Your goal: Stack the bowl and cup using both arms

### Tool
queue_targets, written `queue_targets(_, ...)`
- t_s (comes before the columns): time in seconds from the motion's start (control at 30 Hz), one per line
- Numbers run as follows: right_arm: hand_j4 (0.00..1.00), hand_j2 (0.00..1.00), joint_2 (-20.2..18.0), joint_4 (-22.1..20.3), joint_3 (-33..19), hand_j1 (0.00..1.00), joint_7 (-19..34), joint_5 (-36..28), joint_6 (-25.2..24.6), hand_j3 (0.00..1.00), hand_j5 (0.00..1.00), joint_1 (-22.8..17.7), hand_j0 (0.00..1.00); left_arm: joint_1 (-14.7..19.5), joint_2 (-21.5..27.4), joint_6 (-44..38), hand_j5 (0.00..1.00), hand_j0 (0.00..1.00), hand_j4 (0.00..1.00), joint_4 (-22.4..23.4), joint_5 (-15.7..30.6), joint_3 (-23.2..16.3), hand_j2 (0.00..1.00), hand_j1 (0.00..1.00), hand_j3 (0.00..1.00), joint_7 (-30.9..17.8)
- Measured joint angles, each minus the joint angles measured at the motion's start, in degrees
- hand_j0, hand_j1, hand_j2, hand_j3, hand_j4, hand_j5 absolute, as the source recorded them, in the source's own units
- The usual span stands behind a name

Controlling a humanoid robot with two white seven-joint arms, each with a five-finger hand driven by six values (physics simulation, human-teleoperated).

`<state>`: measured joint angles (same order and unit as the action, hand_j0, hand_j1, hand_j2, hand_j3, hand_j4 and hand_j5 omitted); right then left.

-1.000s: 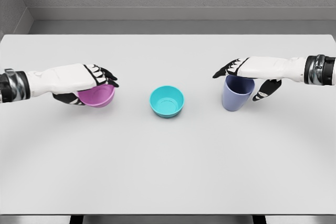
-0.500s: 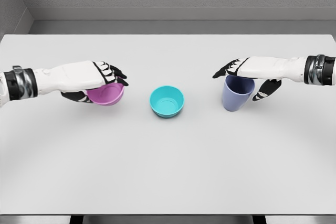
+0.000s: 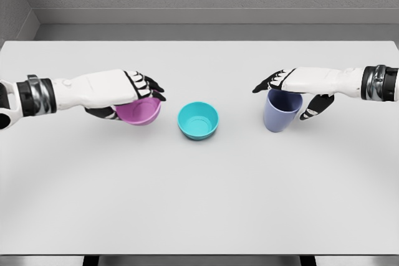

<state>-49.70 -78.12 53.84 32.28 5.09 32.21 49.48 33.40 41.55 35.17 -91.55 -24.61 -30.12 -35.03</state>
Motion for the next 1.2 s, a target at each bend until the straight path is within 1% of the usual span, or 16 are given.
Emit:
queue_targets(0.23, 1.00, 1.00, 0.0, 0.1, 0.0, 1.00, 0.0, 0.0, 0.0, 1.00, 1.00, 0.0, 1.00, 0.5, -1.1, 0.0, 0.76, 0.76, 0.76, -0.3, -0.1, -0.9, 0.76, 0.76, 0.76, 0.0)
queue_targets(0.63, 1.00, 1.00, 0.0, 0.1, 0.0, 1.00, 0.0, 0.0, 0.0, 1.00, 1.00, 0.0, 1.00, 1.1, -3.5, 0.0, 0.76, 0.76, 0.76, -0.3, -0.3, -1.2, 0.76, 0.76, 0.76, -0.1)
queue_targets(0.67, 1.00, 1.00, 0.0, 0.1, 0.0, 1.00, 0.0, 0.0, 0.0, 1.00, 1.00, 0.0, 1.00, 1.5, -3.7, 0.0, 0.76, 0.76, 0.76, -0.3, -0.5, -1.2, 0.76, 0.76, 0.76, -0.1)
queue_targets(0.7, 1.00, 1.00, 0.0, 0.1, 0.0, 1.00, 0.0, 0.0, 0.0, 1.00, 1.00, 0.0, 1.00, 2.6, -4.0, 0.0, 0.76, 0.76, 0.76, -0.3, -0.6, -1.8, 0.76, 0.76, 0.76, -0.1)
queue_targets(0.73, 1.00, 1.00, 0.0, 0.1, 0.0, 1.00, 0.0, 0.0, 0.0, 1.00, 1.00, 0.0, 1.00, 2.9, -4.1, 0.0, 0.76, 0.76, 0.76, -0.3, -0.7, -2.3, 0.76, 0.76, 0.76, 0.0)
queue_targets(0.9, 1.00, 1.00, 0.0, 0.2, 0.0, 1.00, 0.0, 0.0, 0.0, 1.00, 1.00, 0.0, 1.00, 3.0, -4.7, 0.0, 0.76, 0.76, 0.76, -0.2, -1.0, -3.5, 0.76, 0.76, 0.76, 0.0)
queue_targets(1.2, 1.00, 1.00, 0.0, 0.2, 0.0, 1.00, 0.0, 0.0, 0.0, 1.00, 1.00, 0.0, 1.00, 3.8, -5.9, 0.0, 0.76, 0.76, 0.76, 0.3, -1.2, -3.8, 0.76, 0.76, 0.76, 0.0)
